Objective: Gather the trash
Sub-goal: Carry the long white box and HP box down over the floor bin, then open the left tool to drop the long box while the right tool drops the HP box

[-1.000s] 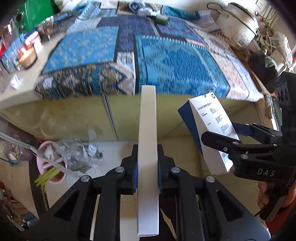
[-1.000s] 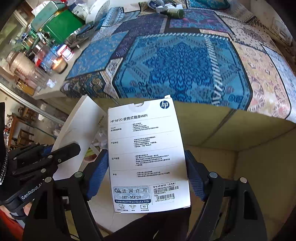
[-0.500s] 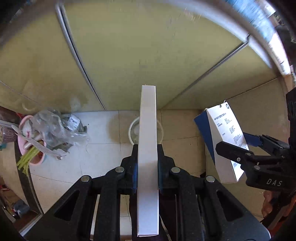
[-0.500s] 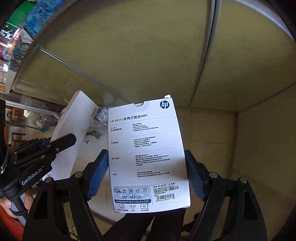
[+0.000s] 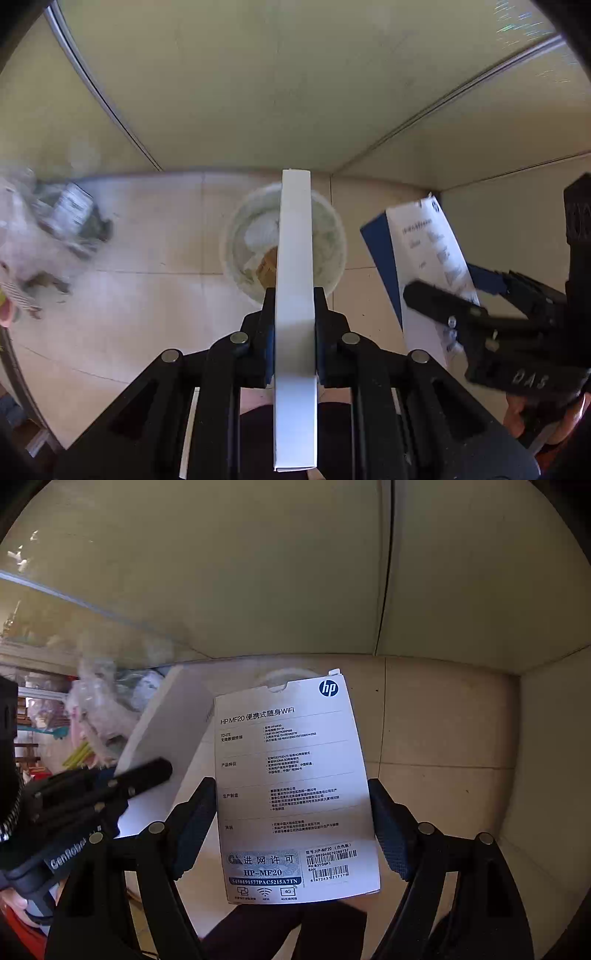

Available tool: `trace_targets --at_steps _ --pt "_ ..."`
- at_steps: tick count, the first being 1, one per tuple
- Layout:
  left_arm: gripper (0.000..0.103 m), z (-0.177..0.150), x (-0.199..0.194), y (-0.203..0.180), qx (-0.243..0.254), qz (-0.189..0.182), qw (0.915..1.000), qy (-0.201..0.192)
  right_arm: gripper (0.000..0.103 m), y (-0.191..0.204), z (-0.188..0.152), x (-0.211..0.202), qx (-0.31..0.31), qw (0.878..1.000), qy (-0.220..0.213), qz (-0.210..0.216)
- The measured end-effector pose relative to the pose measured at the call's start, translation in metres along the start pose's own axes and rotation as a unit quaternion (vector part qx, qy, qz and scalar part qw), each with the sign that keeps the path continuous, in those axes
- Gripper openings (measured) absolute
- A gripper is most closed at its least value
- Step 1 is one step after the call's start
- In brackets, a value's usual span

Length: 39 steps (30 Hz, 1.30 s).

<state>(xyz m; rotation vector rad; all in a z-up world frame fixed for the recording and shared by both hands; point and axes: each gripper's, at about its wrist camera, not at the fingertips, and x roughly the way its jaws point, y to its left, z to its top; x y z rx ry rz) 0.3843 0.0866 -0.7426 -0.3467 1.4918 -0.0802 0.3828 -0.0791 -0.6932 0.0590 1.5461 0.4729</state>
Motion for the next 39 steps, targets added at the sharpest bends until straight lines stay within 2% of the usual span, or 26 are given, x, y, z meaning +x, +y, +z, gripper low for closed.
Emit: trace_targets --at_steps 4,7,10,14,18,22,27,31,35,39 --pt "0.016 0.006 0.059 0.018 -0.02 -0.024 0.9991 0.027 0.077 -0.013 0.011 0.045 -0.009 1.0 0.005 -0.007" --pt "0.016 0.01 0.088 0.028 -0.028 -0.015 0.9988 0.037 0.077 -0.014 0.018 0.063 -0.014 1.0 0.01 -0.003" --pt "0.016 0.012 0.104 0.041 -0.044 -0.024 0.998 0.039 0.077 -0.009 0.014 0.076 -0.019 0.999 0.021 0.018" --pt "0.016 0.017 0.112 0.049 -0.052 -0.015 0.9978 0.037 0.077 0.0 0.015 0.098 -0.035 0.998 0.036 0.031" --pt "0.016 0.017 0.11 0.046 -0.059 -0.013 0.9978 0.028 0.078 -0.004 0.015 0.111 -0.042 0.997 0.059 0.037" --pt "0.016 0.014 0.102 0.052 -0.053 0.005 0.9985 0.013 0.078 0.0 0.017 0.12 -0.036 0.997 0.062 0.041" --pt "0.016 0.015 0.091 0.054 -0.049 0.007 0.9987 0.0 0.078 0.001 0.02 0.134 -0.035 0.996 0.082 0.014" --pt "0.016 0.012 0.084 0.051 -0.042 0.02 0.9989 -0.005 0.078 0.003 0.019 0.134 -0.038 0.995 0.087 0.022" --pt "0.016 0.008 0.066 0.044 -0.04 0.023 0.9989 -0.007 0.078 0.007 0.015 0.116 -0.038 0.996 0.072 0.018" --pt "0.016 0.003 0.031 0.03 -0.027 0.036 0.9989 -0.01 0.078 0.019 0.012 0.071 -0.042 0.998 0.052 0.01"
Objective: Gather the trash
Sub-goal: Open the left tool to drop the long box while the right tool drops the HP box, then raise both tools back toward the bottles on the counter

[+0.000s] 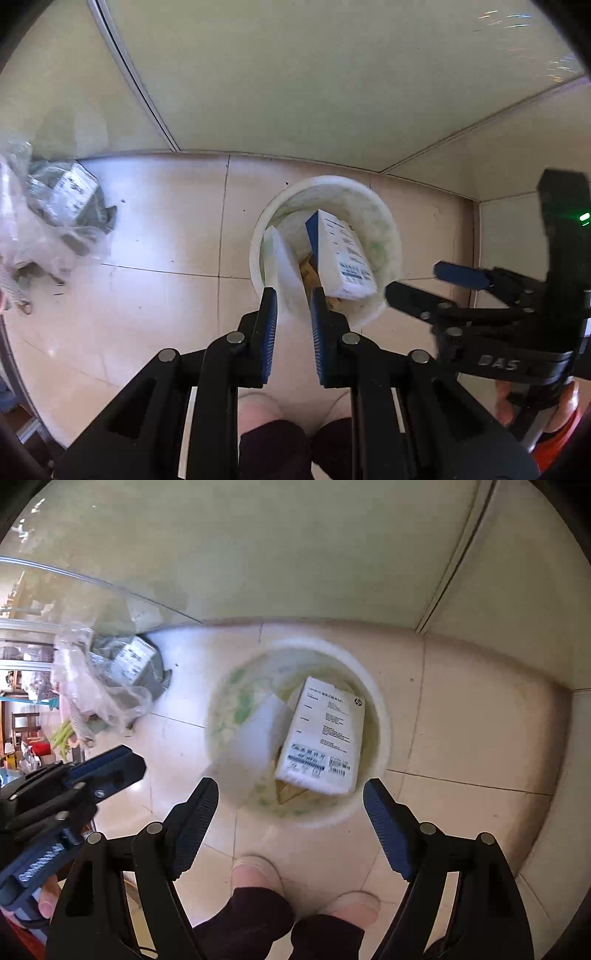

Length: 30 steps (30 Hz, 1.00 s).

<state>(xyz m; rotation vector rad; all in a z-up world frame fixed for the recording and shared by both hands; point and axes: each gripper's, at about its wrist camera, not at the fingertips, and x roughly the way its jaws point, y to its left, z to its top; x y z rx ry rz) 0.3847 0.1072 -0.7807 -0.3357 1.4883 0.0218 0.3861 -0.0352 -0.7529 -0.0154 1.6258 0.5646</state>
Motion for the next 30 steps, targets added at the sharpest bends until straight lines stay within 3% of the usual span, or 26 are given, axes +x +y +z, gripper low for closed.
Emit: trace_targets --at_steps 4,8,17,20,27,29,30 --pt "0.016 -0.005 -0.064 -0.019 0.011 -0.002 0.9999 -0.01 0.078 0.018 -0.01 -0.079 0.002 0.999 -0.031 -0.014" --pt "0.016 -0.006 -0.154 -0.044 0.027 0.001 0.9989 -0.039 0.078 0.041 -0.022 -0.174 0.009 0.997 -0.074 -0.023" --pt "0.016 -0.004 -0.38 -0.089 0.056 0.003 0.9879 -0.145 0.078 0.105 -0.049 -0.4 0.027 0.98 -0.199 -0.016" --pt "0.023 -0.005 -0.449 -0.097 0.067 0.006 0.9805 -0.184 0.078 0.129 -0.059 -0.468 0.027 0.968 -0.247 -0.014" --pt "0.032 -0.012 -0.571 -0.108 0.09 0.001 0.9641 -0.25 0.078 0.167 -0.079 -0.569 0.028 0.943 -0.33 -0.021" --pt "0.037 -0.012 -0.597 -0.113 0.094 0.012 0.9582 -0.27 0.078 0.176 -0.083 -0.586 0.028 0.936 -0.349 -0.031" --pt "0.045 -0.011 -0.609 -0.114 0.095 0.016 0.955 -0.281 0.078 0.183 -0.081 -0.593 0.029 0.934 -0.355 -0.033"
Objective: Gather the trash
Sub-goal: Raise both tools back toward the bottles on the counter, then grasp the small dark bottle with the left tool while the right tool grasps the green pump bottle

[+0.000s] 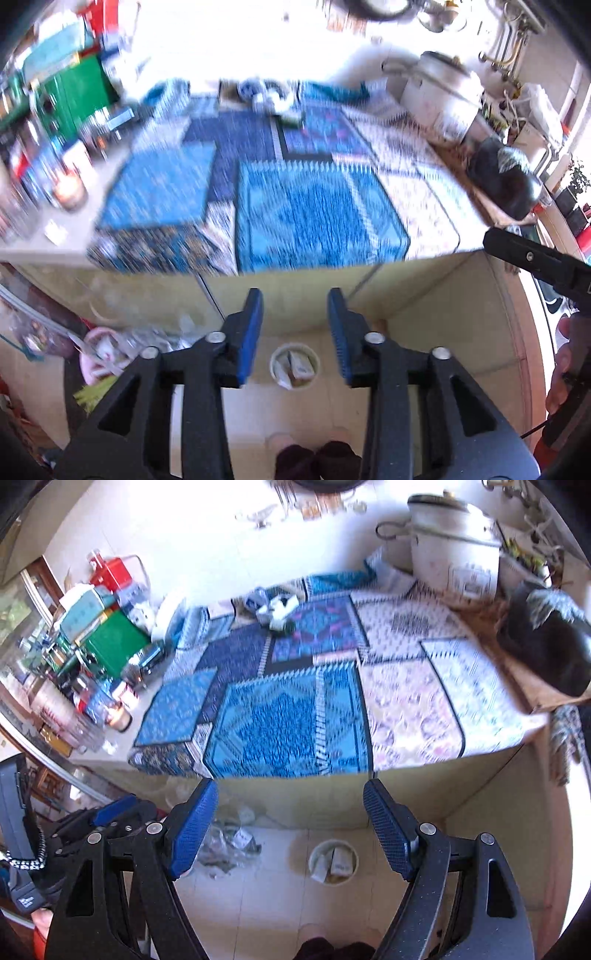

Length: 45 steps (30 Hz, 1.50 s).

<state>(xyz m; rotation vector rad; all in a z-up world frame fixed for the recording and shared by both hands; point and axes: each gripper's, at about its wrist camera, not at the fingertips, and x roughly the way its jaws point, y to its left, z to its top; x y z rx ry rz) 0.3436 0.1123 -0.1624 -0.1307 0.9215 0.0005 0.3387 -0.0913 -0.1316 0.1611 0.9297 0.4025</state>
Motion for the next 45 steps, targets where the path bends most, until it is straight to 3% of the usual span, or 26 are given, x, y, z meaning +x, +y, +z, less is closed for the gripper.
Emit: trace_targets --at_steps 4,6,14,19,28,32,41,45 --pt "0.069 0.025 -0.032 0.003 -0.003 0.025 0.9988 -0.042 0.078 0.007 0.019 -0.014 -0.005 1.0 -0.016 -0.003" --pt "0.072 0.039 -0.04 0.007 -0.005 0.033 0.9979 -0.057 0.078 0.007 0.03 -0.023 -0.012 1.0 -0.024 -0.007" --pt "0.073 0.108 -0.017 0.011 -0.027 0.039 0.9959 -0.077 0.08 -0.01 0.091 -0.007 -0.046 0.998 -0.052 -0.004" --pt "0.075 0.163 0.013 0.004 -0.053 0.053 0.9933 -0.088 0.08 -0.022 0.145 0.015 -0.08 0.995 -0.048 0.027" --pt "0.075 0.236 0.08 0.014 -0.117 0.074 0.9882 -0.065 0.08 -0.029 0.212 0.099 -0.165 0.984 0.016 0.06" --pt "0.075 0.259 0.104 0.025 -0.114 0.089 0.9879 -0.056 0.08 -0.024 0.233 0.141 -0.162 0.982 0.043 0.082" --pt "0.075 0.314 0.169 0.07 -0.056 0.059 0.9966 -0.012 0.08 0.004 0.261 0.253 -0.153 0.979 0.107 0.081" --pt "0.075 0.331 0.199 0.091 -0.032 0.059 0.9977 0.008 0.069 0.018 0.266 0.31 -0.155 0.971 0.158 0.085"
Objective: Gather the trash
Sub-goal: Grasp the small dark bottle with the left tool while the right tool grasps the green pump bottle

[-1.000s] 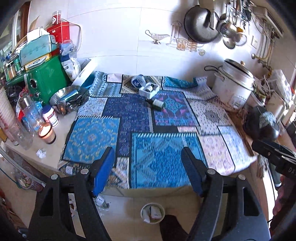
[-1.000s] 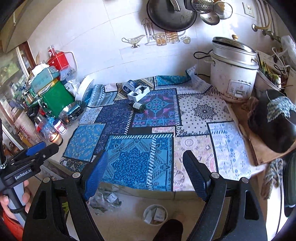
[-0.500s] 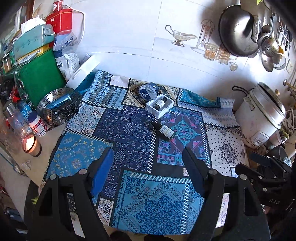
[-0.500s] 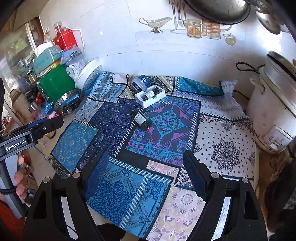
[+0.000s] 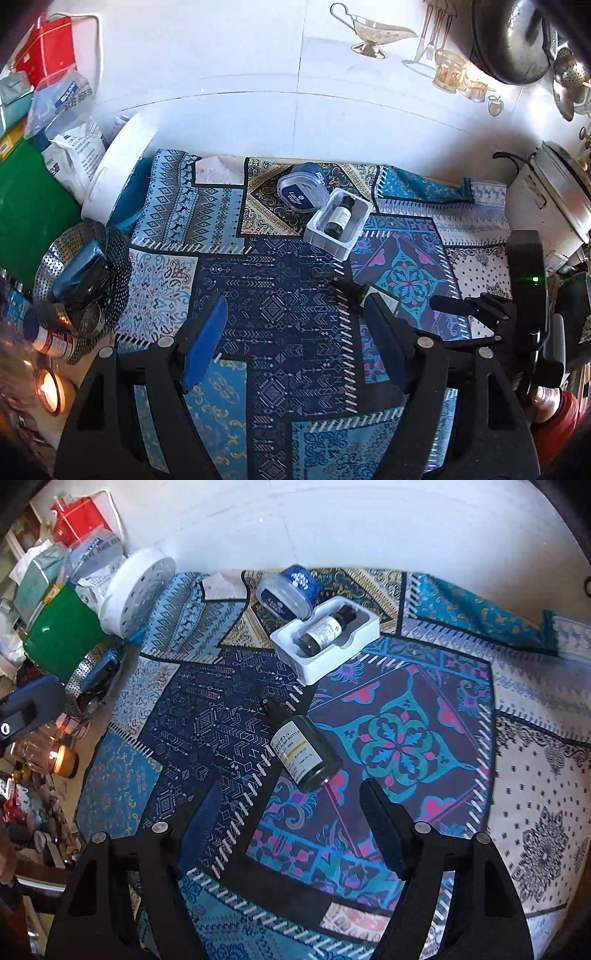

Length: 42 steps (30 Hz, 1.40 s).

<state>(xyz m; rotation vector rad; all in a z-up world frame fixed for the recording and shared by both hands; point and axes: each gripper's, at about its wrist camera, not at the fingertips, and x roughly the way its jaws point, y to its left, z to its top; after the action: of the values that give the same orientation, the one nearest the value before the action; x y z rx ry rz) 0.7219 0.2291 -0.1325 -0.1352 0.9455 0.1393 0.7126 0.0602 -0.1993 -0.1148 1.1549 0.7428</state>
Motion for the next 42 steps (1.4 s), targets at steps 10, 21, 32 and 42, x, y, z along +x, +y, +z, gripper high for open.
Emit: trace_targets --at_steps 10,21,32,42 --pt "0.075 0.041 0.09 0.003 0.037 -0.035 0.9971 0.057 0.045 0.002 0.019 0.049 -0.076 0.995 0.049 -0.028" --pt "0.047 0.086 0.17 -0.046 0.106 -0.102 0.9833 0.107 0.045 -0.028 0.025 0.04 -0.057 0.998 0.029 -0.024" --pt "0.027 0.097 0.23 -0.075 0.126 -0.102 0.9757 0.147 0.045 -0.099 0.011 0.003 0.028 0.998 0.031 -0.048" --pt "0.027 0.108 0.258 -0.079 0.097 -0.094 0.977 0.165 0.057 -0.132 0.023 -0.018 0.037 0.998 0.025 -0.051"
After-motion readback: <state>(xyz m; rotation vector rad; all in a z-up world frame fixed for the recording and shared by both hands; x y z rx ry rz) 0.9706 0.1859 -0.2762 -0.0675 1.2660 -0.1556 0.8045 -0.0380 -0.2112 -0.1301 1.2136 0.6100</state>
